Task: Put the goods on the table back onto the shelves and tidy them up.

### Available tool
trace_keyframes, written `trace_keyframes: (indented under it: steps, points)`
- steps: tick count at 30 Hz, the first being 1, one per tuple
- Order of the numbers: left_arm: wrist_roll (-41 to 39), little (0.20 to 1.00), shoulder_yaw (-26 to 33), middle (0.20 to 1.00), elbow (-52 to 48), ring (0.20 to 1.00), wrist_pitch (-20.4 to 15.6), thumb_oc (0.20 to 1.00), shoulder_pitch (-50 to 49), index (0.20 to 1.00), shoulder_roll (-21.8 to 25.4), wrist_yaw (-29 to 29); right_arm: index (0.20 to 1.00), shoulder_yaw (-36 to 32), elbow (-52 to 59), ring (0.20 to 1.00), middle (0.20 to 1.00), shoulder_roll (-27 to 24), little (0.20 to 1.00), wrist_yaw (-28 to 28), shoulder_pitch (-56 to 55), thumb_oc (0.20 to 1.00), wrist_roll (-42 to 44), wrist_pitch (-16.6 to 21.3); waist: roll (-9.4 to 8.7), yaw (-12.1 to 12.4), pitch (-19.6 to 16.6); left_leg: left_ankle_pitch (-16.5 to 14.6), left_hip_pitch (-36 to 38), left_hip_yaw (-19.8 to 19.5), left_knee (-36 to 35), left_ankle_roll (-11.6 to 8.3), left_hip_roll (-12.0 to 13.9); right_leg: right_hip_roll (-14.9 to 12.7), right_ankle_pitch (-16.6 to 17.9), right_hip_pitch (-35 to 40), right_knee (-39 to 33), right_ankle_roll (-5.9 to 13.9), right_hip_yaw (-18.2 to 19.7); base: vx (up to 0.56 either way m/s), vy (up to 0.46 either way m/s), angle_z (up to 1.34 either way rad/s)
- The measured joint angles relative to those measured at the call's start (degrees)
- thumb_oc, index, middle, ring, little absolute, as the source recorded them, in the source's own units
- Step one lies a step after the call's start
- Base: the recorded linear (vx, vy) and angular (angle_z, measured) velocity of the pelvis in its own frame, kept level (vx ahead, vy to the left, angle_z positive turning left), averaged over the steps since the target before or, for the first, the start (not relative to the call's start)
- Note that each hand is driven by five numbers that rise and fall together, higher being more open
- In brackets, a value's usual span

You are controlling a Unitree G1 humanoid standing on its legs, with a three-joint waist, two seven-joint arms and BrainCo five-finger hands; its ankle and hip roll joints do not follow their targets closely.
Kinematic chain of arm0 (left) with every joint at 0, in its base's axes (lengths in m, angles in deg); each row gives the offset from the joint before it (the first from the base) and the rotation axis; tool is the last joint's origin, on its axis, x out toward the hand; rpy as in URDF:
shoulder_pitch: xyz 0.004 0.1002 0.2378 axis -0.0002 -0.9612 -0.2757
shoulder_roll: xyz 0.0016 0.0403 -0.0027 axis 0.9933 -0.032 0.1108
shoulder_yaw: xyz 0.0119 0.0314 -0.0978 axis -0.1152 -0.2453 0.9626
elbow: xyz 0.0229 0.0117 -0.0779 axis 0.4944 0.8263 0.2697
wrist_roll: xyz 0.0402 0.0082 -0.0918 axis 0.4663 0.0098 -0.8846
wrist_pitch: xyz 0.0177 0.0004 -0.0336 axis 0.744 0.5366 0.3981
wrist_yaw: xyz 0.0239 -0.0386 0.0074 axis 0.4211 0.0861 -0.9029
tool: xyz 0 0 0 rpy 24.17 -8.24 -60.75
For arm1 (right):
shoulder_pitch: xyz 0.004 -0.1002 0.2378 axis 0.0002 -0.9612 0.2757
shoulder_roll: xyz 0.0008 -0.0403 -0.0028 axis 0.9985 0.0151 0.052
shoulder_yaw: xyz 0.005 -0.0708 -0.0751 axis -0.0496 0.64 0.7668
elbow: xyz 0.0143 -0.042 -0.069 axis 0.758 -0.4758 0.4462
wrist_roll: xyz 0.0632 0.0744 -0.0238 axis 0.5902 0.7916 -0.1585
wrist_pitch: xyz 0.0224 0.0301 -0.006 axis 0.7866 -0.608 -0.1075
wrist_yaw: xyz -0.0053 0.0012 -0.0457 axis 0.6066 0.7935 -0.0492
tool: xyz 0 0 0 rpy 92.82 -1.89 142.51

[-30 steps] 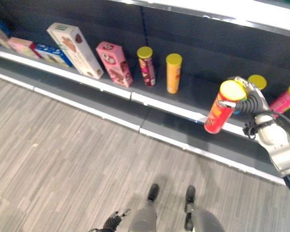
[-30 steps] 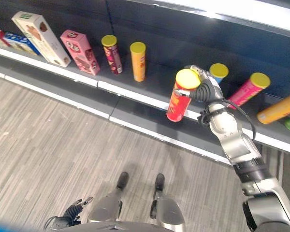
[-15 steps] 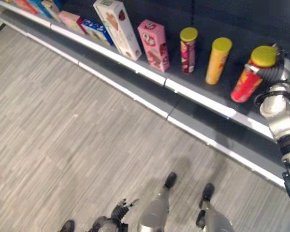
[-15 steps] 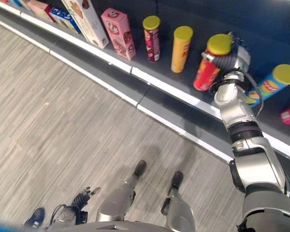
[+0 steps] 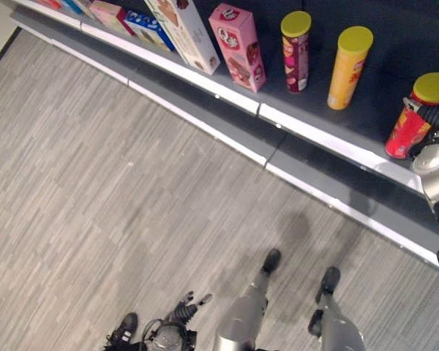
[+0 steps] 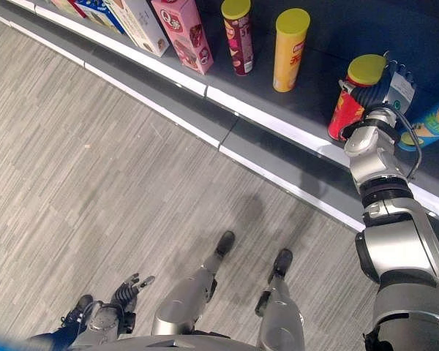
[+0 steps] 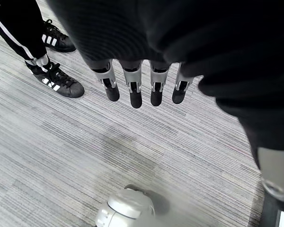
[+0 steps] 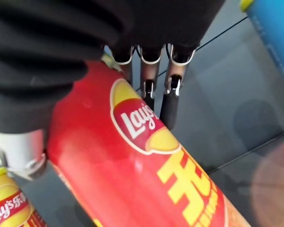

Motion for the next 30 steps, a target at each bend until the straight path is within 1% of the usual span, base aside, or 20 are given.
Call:
trace_keyframes:
  steps: [3,15,16,20,24,30]
  points:
    - [0.0,1.000,0.0,1.000,0.0,1.000,-0.1,1.000,0.1,1.000,0.0,-0.4,0.200,1.5,0.0,0.200,0.200,-0.7,0.200,0.0,1.6,0.200,0.0,0.0,0.06,0.0,0.1,0.1,-1.0,0.0,0.0,-0.12,0.0,0.0,0.1,-1.0,0.0,-0.13,0.0,0.00,0.000,0.00]
    - [0.0,1.000,-0.5,1.000,0.1,1.000,-0.2,1.000,1.2,1.000,0.0,-1.2,0.200,1.8,-0.8,0.200,0.200,-2.3,0.200,-1.8,5.9,0.200,1.3,0.0,0.31,0.2,0.4,0.3,-1.5,-0.1,0.0,-0.12,-0.1,-0.1,0.0,-1.4,0.0,-0.02,-0.1,0.00,0.000,0.00]
    - [0.0,1.000,-0.5,1.000,0.1,1.000,-0.2,1.000,1.2,1.000,0.0,-1.2,0.200,1.8,-2.3,0.200,0.200,-2.6,0.200,-1.9,7.4,0.200,1.6,-0.1,0.48,0.2,0.5,0.3,-1.6,-0.2,0.0,-0.14,-0.1,-0.1,0.0,-1.5,0.0,-0.04,-0.2,0.00,0.000,0.00]
    - [0.0,1.000,-1.1,1.000,0.2,1.000,-0.3,1.000,1.1,1.000,0.0,-1.3,0.200,1.9,-2.4,0.200,0.200,-3.2,0.200,-2.0,7.9,0.200,2.4,-0.1,1.14,0.3,0.7,0.3,-1.7,-0.4,0.0,-0.13,-0.2,-0.2,0.0,-1.5,0.0,0.00,-0.3,0.00,0.001,0.01]
    - [0.0,1.000,-1.1,1.000,0.2,1.000,-0.3,1.000,1.1,1.000,0.0,-1.4,0.200,3.5,-2.6,0.200,0.200,-3.2,0.200,-2.0,8.2,0.200,4.1,-0.1,1.96,0.2,1.1,0.3,-1.7,-0.4,0.0,-0.13,-0.3,-0.2,0.0,-1.6,0.0,0.03,-0.4,0.00,0.000,0.00]
    - [0.0,1.000,-1.1,1.000,0.2,1.000,-0.4,1.000,1.2,1.000,0.0,-1.5,0.200,4.0,-4.1,0.200,0.200,-3.0,0.200,-2.0,8.5,0.200,4.9,-0.1,2.09,0.4,1.1,0.3,-1.8,-0.4,0.0,-0.11,-0.3,-0.2,-0.1,-1.6,0.0,0.11,-0.4,0.00,0.000,0.00]
